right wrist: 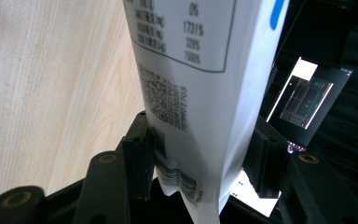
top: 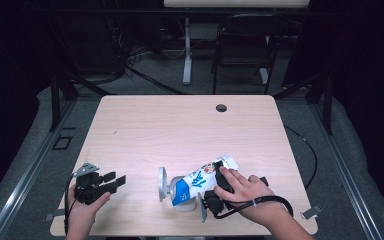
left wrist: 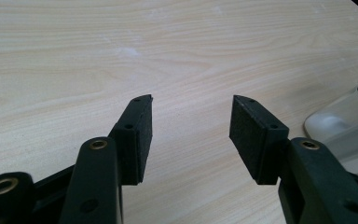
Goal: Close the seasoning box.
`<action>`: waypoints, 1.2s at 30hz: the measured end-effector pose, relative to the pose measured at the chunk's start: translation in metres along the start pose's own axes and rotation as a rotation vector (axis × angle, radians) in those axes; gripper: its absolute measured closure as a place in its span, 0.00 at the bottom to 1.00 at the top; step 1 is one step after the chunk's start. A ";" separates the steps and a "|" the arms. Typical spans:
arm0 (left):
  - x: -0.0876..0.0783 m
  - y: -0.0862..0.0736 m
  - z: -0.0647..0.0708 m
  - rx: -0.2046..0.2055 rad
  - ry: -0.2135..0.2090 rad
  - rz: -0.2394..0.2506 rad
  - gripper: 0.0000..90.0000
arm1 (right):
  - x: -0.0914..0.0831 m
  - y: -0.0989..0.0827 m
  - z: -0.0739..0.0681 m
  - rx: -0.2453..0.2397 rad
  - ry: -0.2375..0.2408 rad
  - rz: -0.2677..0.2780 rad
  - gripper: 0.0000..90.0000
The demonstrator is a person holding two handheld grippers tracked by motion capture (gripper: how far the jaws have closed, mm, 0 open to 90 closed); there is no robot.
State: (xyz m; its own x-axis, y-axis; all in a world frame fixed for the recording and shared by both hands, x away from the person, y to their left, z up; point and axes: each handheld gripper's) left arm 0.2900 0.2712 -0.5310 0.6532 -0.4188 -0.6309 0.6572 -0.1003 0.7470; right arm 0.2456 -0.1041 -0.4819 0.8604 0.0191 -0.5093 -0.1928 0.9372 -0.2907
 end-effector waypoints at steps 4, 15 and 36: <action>0.000 0.000 0.000 -0.004 -0.002 0.002 0.55 | 0.000 0.000 0.000 -0.001 -0.002 0.000 0.57; 0.000 0.000 0.000 -0.004 -0.002 0.002 0.55 | 0.000 0.000 0.000 -0.001 -0.003 0.000 0.57; 0.001 -0.001 -0.001 -0.008 0.001 0.000 0.55 | -0.001 0.001 0.000 -0.016 -0.016 -0.006 0.58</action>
State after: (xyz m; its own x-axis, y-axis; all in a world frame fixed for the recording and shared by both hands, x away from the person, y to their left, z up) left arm 0.2901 0.2718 -0.5324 0.6535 -0.4177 -0.6313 0.6603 -0.0931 0.7452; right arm 0.2449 -0.1034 -0.4812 0.8690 0.0187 -0.4945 -0.1948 0.9316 -0.3070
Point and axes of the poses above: each handheld gripper's, and its own axes: x roughly forward along the jaws, y roughly out of its top, z roughly to its right, and after that the axes turned 5 degrees about y, right-handed
